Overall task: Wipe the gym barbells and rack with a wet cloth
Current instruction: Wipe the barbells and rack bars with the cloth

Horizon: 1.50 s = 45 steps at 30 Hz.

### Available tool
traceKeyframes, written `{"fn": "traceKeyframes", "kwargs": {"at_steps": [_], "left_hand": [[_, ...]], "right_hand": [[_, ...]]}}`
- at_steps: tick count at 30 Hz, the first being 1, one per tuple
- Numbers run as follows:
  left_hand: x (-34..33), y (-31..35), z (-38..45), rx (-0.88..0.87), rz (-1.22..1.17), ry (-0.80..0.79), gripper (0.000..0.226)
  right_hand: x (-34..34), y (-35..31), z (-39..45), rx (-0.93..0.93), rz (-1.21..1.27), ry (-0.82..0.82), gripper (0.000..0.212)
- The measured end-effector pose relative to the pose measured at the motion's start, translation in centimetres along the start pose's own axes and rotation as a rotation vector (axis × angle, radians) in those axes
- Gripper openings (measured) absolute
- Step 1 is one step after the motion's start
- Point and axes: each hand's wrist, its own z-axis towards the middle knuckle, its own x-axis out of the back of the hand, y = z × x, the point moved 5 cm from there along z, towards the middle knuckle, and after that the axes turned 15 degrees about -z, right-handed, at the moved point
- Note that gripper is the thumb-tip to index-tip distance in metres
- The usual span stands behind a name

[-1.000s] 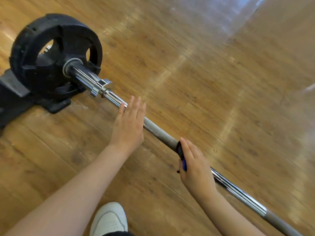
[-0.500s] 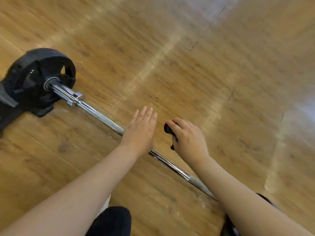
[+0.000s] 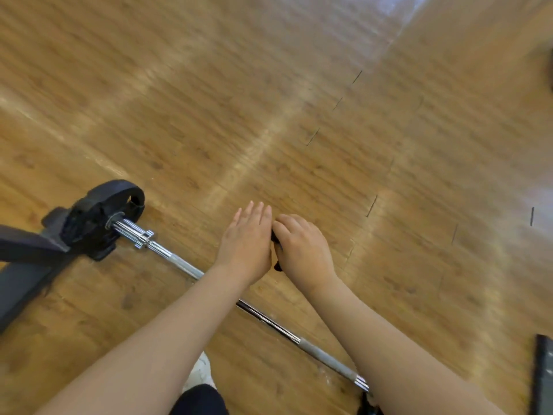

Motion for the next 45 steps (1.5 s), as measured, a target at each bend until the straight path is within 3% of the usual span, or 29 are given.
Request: {"fn": "traceKeyframes", "kwargs": {"at_steps": [3, 6, 10, 14, 18, 23, 28, 32, 36, 45], "left_hand": [[3.3, 1.4, -0.1, -0.011, 0.018, 0.005, 0.07], [7.3, 2.4, 0.3, -0.002, 0.072, 0.038, 0.071], [11.5, 3.9, 0.8, 0.036, 0.122, 0.026, 0.072], [14.6, 6.1, 0.7, 0.055, 0.135, 0.002, 0.072], [18.6, 8.1, 1.6, 0.069, 0.148, 0.048, 0.07], [23.5, 10.1, 2.9, 0.135, 0.131, 0.124, 0.069], [26.7, 11.0, 2.7, 0.357, -0.001, 0.179, 0.068], [27.5, 11.9, 3.5, 0.509, -0.046, 0.27, 0.067], [28.2, 14.5, 4.7, 0.613, -0.097, 0.367, 0.067], [29.5, 15.1, 4.7, 0.811, -0.171, 0.494, 0.072]], "right_hand": [[2.3, 0.4, 1.6, -0.048, 0.013, -0.106, 0.042], [5.8, -0.3, 3.3, -0.03, -0.015, -0.028, 0.032], [9.9, 0.2, 5.8, -0.06, -0.048, -0.047, 0.039], [13.6, 1.1, 7.6, -0.08, -0.017, -0.126, 0.067], [17.8, 1.0, 10.2, 0.061, -0.032, -0.146, 0.059], [22.3, 1.9, 13.9, 0.174, -0.1, -0.173, 0.067], [24.6, 1.6, 17.3, 0.347, -0.126, -0.249, 0.067], [26.2, 2.7, 19.5, 0.556, -0.164, -0.343, 0.094], [28.5, 5.2, 21.0, 0.742, -0.226, -0.362, 0.08], [27.8, 5.0, 23.3, 0.958, -0.396, -0.369, 0.111]]}}
